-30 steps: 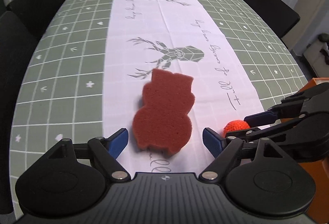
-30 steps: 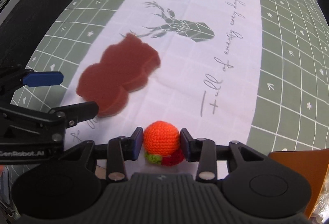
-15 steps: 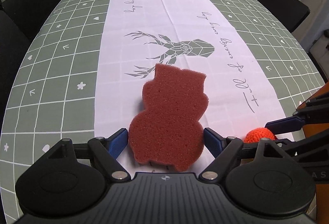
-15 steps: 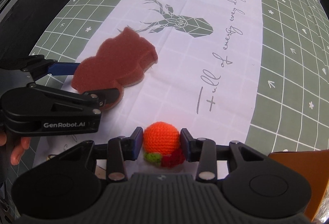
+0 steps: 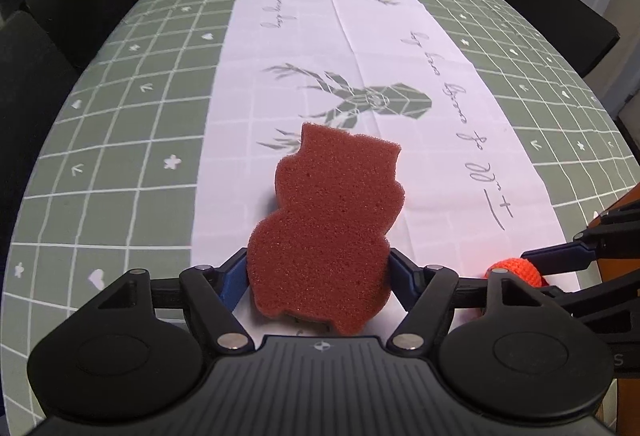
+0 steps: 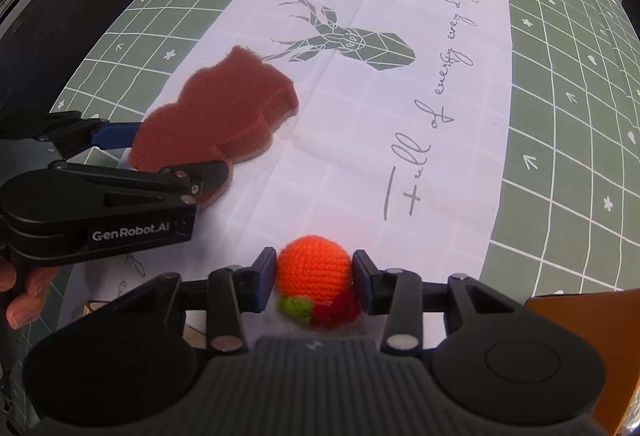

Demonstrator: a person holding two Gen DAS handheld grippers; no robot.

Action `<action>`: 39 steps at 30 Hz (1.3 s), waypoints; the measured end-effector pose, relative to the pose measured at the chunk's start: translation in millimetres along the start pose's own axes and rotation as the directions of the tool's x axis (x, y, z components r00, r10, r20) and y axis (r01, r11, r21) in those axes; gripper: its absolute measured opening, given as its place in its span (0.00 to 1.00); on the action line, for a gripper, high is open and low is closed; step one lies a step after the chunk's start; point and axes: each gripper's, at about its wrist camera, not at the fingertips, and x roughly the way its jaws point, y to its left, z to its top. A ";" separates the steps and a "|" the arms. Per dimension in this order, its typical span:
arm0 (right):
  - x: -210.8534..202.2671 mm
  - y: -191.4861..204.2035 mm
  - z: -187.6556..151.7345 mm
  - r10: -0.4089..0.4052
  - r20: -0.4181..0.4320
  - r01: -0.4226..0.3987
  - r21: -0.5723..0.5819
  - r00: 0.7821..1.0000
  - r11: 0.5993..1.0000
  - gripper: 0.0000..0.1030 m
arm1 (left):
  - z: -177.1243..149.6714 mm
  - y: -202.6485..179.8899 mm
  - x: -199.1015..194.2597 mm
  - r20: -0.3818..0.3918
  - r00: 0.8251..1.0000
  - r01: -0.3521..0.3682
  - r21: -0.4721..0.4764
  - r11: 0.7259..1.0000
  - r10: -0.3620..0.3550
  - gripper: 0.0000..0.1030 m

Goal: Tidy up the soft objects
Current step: 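Lift and carry the sponge and crocheted ball over the orange box with both grippers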

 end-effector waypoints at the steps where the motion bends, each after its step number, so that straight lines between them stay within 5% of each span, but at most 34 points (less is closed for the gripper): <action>1: -0.8 0.3 -0.1 -0.003 0.001 0.003 0.000 1.000 1.000 0.40 | 0.6 -0.1 -4.6 0.007 1.000 -0.004 -0.006 1.000 0.004 0.78; 11: -50.7 15.9 -3.0 -0.022 0.114 0.024 -0.015 0.993 1.000 0.40 | 1.7 -2.4 -75.2 0.084 0.994 -0.063 -0.081 0.995 0.070 0.78; 18: -102.4 30.9 -32.7 -0.015 0.197 0.027 -0.058 0.980 0.998 0.40 | -16.2 -22.9 -133.8 0.146 0.988 -0.030 -0.085 0.996 0.042 0.78; 30: -179.8 15.2 -124.8 -0.074 0.289 0.094 -0.055 0.954 0.994 0.40 | -76.1 -79.6 -200.9 0.166 0.979 0.117 -0.002 0.993 -0.116 0.78; 39: -218.8 -41.8 -203.4 -0.175 0.277 0.168 0.051 0.945 0.985 0.40 | -107.2 -148.0 -226.1 0.125 0.960 0.228 0.174 0.958 -0.251 0.78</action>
